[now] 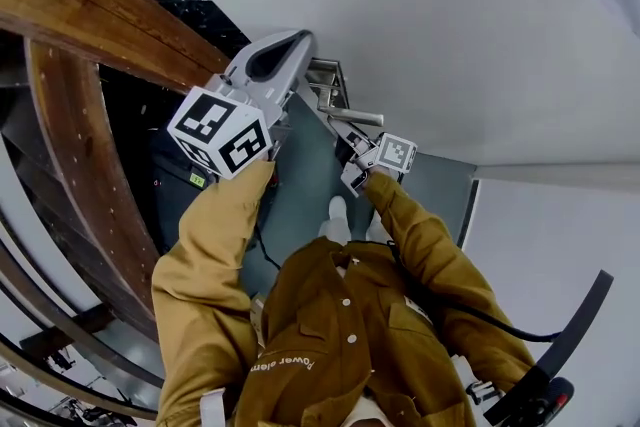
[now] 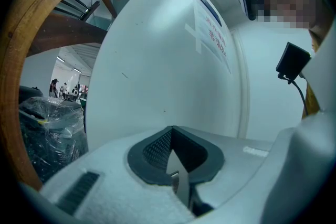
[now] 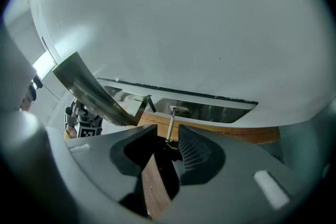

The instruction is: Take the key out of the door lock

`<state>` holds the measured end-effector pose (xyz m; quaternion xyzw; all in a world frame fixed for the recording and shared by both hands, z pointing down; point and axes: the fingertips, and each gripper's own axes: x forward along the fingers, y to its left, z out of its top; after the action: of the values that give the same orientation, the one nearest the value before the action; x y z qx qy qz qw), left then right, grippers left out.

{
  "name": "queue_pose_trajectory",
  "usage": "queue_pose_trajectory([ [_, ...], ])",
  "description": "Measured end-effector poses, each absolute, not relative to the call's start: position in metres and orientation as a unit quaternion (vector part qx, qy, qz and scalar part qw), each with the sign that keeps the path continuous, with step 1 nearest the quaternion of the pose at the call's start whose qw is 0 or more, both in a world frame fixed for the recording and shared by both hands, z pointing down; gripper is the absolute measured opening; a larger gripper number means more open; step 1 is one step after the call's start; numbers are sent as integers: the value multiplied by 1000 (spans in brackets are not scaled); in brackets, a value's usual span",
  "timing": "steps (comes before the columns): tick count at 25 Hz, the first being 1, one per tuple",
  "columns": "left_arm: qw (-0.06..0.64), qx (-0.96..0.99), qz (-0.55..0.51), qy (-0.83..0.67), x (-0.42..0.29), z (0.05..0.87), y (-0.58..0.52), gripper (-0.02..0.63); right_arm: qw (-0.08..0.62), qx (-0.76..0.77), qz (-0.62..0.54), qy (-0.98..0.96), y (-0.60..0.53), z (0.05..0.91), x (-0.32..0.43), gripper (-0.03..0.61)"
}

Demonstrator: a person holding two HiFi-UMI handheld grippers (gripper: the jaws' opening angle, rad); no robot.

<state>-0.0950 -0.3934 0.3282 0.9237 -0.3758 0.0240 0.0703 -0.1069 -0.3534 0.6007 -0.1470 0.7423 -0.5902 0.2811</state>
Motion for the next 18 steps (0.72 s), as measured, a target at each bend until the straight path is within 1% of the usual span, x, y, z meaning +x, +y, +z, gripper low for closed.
queue_pose_trajectory([
  [3, 74, 924, 21, -374, -96, 328, -394, -2, 310, -160, -586, 731, -358, 602, -110, 123],
  [5, 73, 924, 22, -374, -96, 328, -394, -2, 316, -167, -592, 723, -359, 606, -112, 116],
  [8, 70, 925, 24, -372, -96, 330, -396, -2, 326, -173, -597, 712, -360, 611, -112, 91],
  [13, 70, 926, 24, -369, -96, 329, -393, -2, 332, -168, -593, 714, -362, 611, -111, 89],
  [16, 71, 927, 24, -368, -96, 328, -393, -2, 340, -160, -593, 712, -363, 606, -112, 46],
  [18, 72, 927, 22, -367, -96, 329, -394, -2, 344, -159, -600, 705, -362, 607, -112, 40],
])
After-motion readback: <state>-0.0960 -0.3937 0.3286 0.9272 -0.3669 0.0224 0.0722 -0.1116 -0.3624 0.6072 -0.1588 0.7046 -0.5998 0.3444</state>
